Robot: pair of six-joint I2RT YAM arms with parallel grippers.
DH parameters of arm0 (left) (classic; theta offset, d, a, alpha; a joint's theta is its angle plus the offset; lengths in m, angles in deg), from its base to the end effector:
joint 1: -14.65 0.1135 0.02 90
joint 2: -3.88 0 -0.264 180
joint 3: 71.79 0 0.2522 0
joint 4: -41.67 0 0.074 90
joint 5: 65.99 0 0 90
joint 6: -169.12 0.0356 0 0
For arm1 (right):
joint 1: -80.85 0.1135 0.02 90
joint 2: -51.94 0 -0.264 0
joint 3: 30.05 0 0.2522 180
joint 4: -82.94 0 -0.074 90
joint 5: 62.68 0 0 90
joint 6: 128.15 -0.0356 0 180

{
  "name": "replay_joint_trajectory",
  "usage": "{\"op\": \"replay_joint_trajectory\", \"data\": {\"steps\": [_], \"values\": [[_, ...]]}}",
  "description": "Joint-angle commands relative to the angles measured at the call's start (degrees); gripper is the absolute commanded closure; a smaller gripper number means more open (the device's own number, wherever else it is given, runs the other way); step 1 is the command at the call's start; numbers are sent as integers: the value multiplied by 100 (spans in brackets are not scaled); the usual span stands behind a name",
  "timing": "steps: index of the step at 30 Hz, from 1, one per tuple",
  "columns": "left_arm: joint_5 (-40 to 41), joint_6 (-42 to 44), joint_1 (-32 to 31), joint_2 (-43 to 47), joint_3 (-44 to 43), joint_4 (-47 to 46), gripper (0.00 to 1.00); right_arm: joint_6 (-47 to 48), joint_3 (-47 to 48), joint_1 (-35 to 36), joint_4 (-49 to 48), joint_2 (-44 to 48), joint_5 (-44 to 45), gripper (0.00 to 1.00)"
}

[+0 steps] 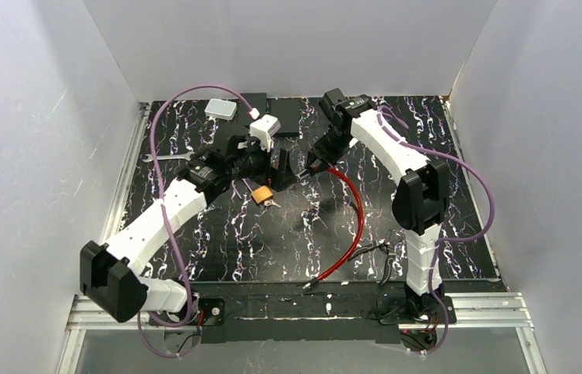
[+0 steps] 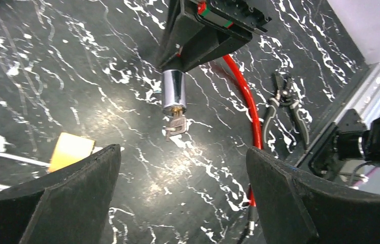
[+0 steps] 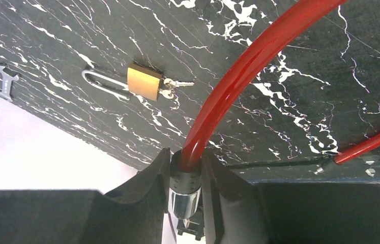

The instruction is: Unlock with the key

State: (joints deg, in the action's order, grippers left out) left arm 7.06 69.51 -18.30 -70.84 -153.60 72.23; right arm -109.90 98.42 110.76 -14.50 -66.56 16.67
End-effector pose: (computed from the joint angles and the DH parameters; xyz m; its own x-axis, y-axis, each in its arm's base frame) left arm 0.2459 -0.1718 0.3563 -0.4538 0.1039 -0.8850 0.6784 0.6842 -0.2676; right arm 0.3668 0.2186 0.2852 -0.7699 0.6338 0.0738 0.6170 0.7100 0.3394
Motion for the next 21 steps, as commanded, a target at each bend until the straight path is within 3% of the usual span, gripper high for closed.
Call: {"op": "replay_joint_trajectory", "data": {"steps": [1,6,13,17,21], "values": [[-551,-638,36,-315,-267,-341,9,113,277,15,-97,251,168,99],[-878,-880,50,-884,-406,-654,15,215,209,15,-198,317,190,99],[-1123,-1061,69,-1543,-393,-935,33,409,229,6,-341,373,108,99],[-1021,-1108,69,-1706,-451,-968,52,506,310,6,-558,371,98,99],[-594,-1110,77,-1680,-462,-993,79,556,396,6,-937,349,11,99]]}}
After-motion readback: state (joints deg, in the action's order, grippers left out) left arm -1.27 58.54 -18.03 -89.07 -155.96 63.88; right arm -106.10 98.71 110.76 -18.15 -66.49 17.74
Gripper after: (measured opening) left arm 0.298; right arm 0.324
